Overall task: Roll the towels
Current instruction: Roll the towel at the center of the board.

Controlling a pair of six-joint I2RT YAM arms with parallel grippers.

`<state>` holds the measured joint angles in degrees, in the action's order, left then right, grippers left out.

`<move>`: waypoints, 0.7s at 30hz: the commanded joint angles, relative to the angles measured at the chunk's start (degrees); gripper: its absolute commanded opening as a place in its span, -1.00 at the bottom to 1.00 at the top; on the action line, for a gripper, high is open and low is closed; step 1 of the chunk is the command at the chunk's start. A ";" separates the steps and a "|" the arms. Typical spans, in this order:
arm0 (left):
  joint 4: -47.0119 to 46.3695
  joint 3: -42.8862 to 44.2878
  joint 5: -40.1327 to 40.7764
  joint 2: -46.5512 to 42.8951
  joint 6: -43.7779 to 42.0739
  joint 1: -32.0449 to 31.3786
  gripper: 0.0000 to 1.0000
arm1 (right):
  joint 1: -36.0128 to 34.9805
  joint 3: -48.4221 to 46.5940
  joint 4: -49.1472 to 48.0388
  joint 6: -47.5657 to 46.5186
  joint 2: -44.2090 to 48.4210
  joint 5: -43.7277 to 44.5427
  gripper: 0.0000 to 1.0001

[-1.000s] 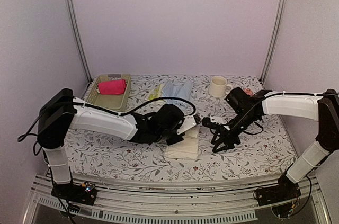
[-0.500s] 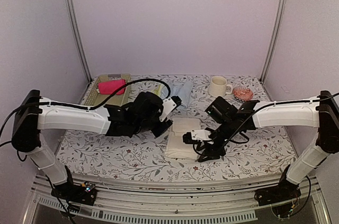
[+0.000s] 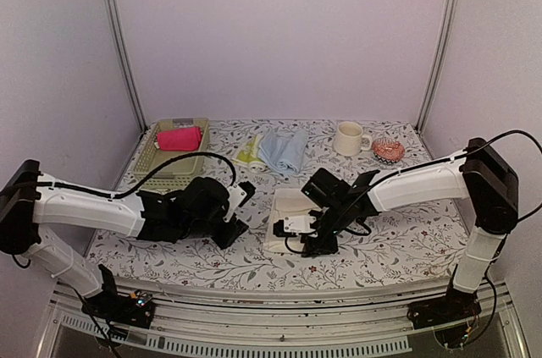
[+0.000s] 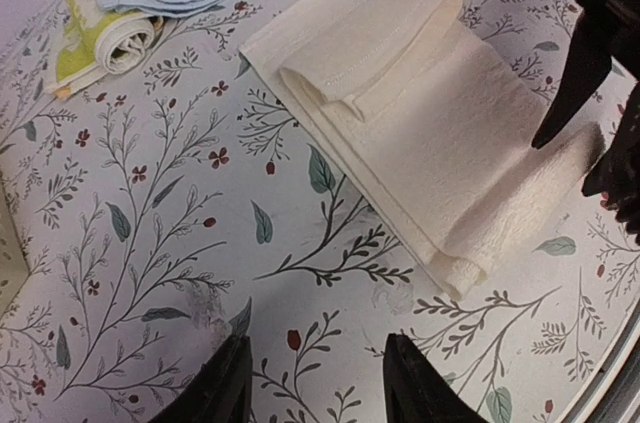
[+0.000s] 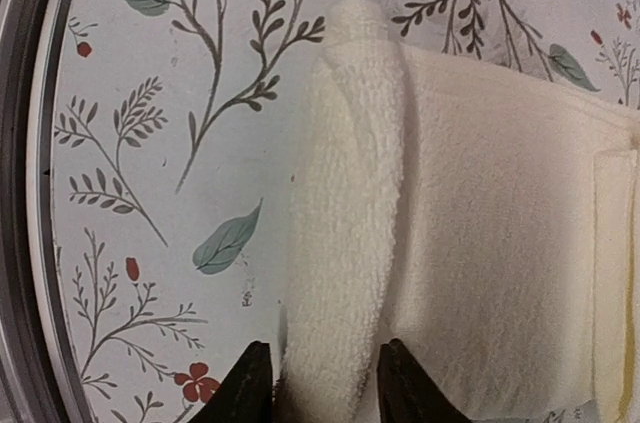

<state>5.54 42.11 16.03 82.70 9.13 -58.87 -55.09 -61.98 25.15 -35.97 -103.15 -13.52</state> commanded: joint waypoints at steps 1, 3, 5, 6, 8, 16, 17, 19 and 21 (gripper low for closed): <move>-1.81 -1.57 -2.52 -2.02 1.80 -0.55 -0.09 | -0.42 -1.06 -0.10 0.64 -1.94 1.40 -0.45; -1.94 -1.92 -1.26 -2.48 0.89 -1.85 -0.10 | -0.17 -1.25 1.98 0.48 -1.60 -2.22 -0.64; -2.10 -2.22 0.96 -3.32 -0.28 -3.73 -0.10 | 0.89 -2.51 6.30 -0.43 -1.42 -8.78 -0.76; -2.55 -2.58 1.85 -4.15 -1.02 -4.98 -0.10 | 1.85 -3.29 8.51 -0.85 -1.36 -12.89 -0.78; -4.49 -3.67 2.42 -6.31 -2.68 -6.54 -0.10 | 4.52 -6.02 15.03 -2.37 -2.90 -20.92 -0.79; -12.86 -7.01 -9.91 -9.95 -12.05 -10.86 -0.14 | 10.71 -15.19 41.19 -14.41 -15.86 -40.25 -0.79; -12.66 -6.33 -11.47 -8.78 -12.82 -11.29 -0.15 | 11.11 -15.68 43.53 -15.65 -17.33 -41.62 -0.79; -12.20 -4.28 -13.81 -5.56 -14.33 -12.69 -0.20 | 11.53 -16.11 45.43 -18.38 -19.08 -43.65 -0.79; -11.61 -2.33 -15.39 -1.55 -15.81 -14.37 -0.24 | 11.58 -16.08 45.89 -18.80 -20.20 -44.13 -0.79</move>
<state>-4.99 36.45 6.85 75.26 -1.72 -70.28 -43.53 -76.90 60.99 -48.84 -120.97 -49.74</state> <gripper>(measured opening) 0.399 0.106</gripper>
